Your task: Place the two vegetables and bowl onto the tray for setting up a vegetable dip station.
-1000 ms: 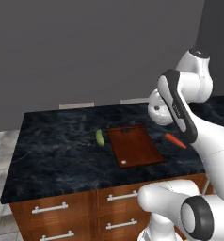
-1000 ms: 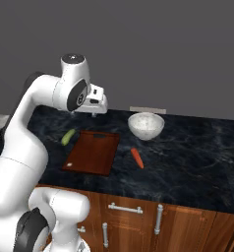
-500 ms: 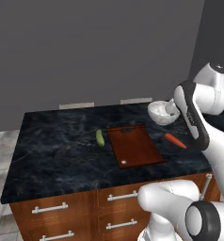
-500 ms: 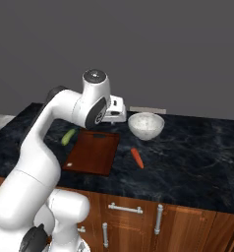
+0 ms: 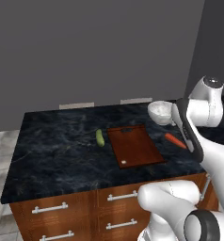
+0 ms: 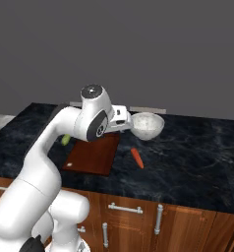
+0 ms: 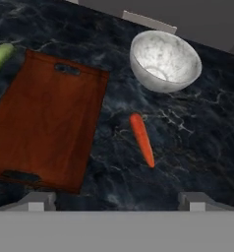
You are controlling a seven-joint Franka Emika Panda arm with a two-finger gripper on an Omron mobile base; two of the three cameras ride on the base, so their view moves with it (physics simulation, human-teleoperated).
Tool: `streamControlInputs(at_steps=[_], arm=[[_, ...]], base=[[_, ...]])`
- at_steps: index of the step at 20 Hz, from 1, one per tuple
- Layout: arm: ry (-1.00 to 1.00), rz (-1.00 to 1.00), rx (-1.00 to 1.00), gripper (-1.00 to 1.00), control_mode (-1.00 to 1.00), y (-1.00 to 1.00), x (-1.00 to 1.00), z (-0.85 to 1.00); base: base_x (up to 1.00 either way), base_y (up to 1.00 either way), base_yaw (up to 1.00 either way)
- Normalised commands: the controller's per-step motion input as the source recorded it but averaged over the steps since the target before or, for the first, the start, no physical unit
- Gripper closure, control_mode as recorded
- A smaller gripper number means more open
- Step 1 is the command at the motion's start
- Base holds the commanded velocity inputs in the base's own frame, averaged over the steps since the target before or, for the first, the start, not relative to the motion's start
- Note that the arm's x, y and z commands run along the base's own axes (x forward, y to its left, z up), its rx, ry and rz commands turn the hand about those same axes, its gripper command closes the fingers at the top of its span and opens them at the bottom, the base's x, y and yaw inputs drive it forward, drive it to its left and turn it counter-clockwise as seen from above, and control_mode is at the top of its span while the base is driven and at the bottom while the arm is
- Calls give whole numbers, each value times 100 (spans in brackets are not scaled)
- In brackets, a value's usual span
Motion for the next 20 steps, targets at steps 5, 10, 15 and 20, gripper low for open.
streamControlInputs(at_steps=[5, 10, 15, 20], arm=[[0, 0, -8, -100, -100, -31, 14, -10], [6, 0, 0, -100, -100, -29, 9, 0], [13, 0, 0, -100, -100, -8, 3, 0], [7, 0, 0, -100, -100, 0, 10, -22]], base=[[0, 0, 0], [0, 0, 0], [0, 0, 0], [0, 0, 0]])
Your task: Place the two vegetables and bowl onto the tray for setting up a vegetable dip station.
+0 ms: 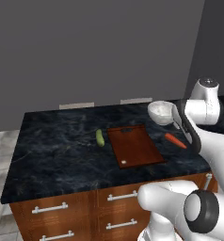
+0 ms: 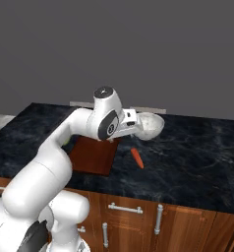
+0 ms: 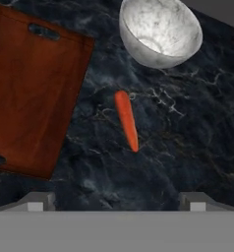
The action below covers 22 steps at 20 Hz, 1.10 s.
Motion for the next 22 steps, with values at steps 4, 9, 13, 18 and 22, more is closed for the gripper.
streamControlInputs(at_steps=[4, 9, 13, 18, 22], arm=[[0, 1, 0, -100, -100, 0, 21, -41], [0, 0, 1, -100, -100, -6, 24, -39], [0, 0, 0, -100, -100, -7, 25, -32], [0, 1, 0, -100, -100, -10, 26, -35], [0, 1, 0, -100, -100, -1, 23, -44]], base=[[0, 0, 0], [0, 0, 0], [0, 0, 0], [0, 0, 0], [0, 0, 0]])
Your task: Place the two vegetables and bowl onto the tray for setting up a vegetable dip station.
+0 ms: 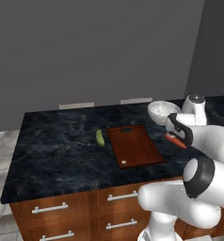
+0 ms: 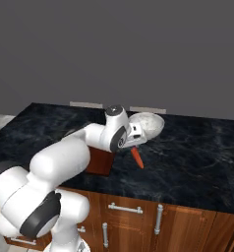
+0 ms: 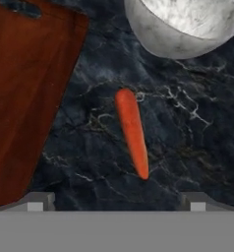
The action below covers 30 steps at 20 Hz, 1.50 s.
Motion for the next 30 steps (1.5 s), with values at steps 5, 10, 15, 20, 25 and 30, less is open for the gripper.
streamControlInputs(at_steps=[5, 10, 15, 20, 25, 30], arm=[[0, 1, 0, -100, -100, 0, 32, -37], [0, 1, 0, -100, -100, -8, 38, -27], [0, 2, 0, -100, -100, -16, 32, -23], [0, 4, 0, -100, -100, -23, 23, -18], [0, 2, 0, -100, -100, -12, 18, -22], [0, 1, 0, -100, -100, -1, 4, -27]], base=[[0, 0, 0], [0, 0, 0], [0, 0, 0], [0, 0, 0], [0, 0, 0], [0, 0, 0]])
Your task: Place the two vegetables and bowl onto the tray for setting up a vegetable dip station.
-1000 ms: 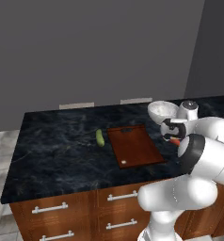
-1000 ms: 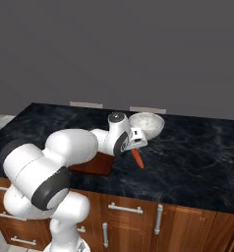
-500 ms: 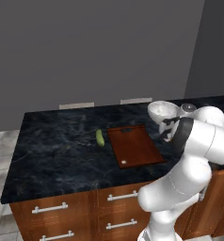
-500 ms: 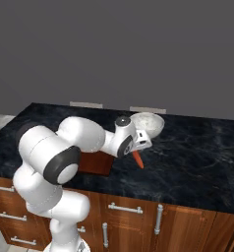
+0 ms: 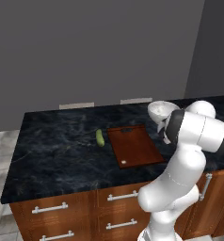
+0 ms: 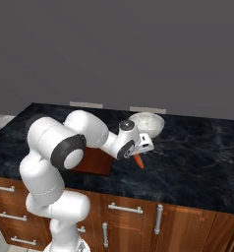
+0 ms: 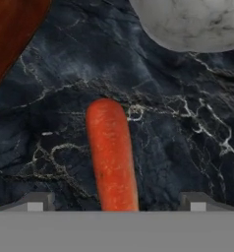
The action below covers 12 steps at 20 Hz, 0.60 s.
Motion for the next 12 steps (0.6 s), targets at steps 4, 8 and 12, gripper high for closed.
streamControlInputs(at_steps=[4, 8, 12], arm=[[0, 0, 0, -100, -100, 0, 6, -21], [0, 0, 0, -100, -100, 0, 7, -21], [0, 0, 0, -100, -100, 0, 3, -17]], base=[[0, 0, 0], [0, 0, 0], [0, 0, 0]])
